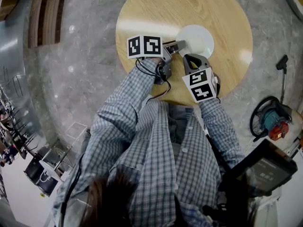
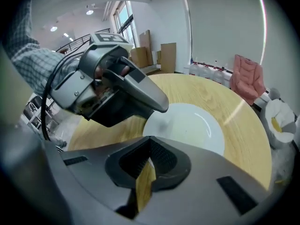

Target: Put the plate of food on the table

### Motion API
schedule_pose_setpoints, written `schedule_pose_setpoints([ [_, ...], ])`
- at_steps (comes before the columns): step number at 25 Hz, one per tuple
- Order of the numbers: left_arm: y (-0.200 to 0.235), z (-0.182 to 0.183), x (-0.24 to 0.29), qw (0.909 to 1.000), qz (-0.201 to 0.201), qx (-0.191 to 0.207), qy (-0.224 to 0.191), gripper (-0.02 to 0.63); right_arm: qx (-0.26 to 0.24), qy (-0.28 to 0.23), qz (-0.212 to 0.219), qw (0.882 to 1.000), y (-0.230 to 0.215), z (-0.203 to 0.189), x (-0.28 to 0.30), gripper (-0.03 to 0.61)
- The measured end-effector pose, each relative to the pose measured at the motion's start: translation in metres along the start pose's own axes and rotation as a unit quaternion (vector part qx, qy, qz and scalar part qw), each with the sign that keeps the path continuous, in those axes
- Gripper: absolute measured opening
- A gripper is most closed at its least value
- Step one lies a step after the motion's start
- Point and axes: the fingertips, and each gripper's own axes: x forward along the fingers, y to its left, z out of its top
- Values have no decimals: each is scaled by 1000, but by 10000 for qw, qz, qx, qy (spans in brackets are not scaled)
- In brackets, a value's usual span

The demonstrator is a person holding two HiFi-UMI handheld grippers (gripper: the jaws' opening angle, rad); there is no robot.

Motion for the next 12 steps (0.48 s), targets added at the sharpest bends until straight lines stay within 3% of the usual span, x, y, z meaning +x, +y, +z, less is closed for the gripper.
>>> schedule_pose_setpoints([
  [12, 3, -8, -4, 9993, -99, -153, 332, 189, 253, 47, -435, 9987, -10, -5, 1, 5],
])
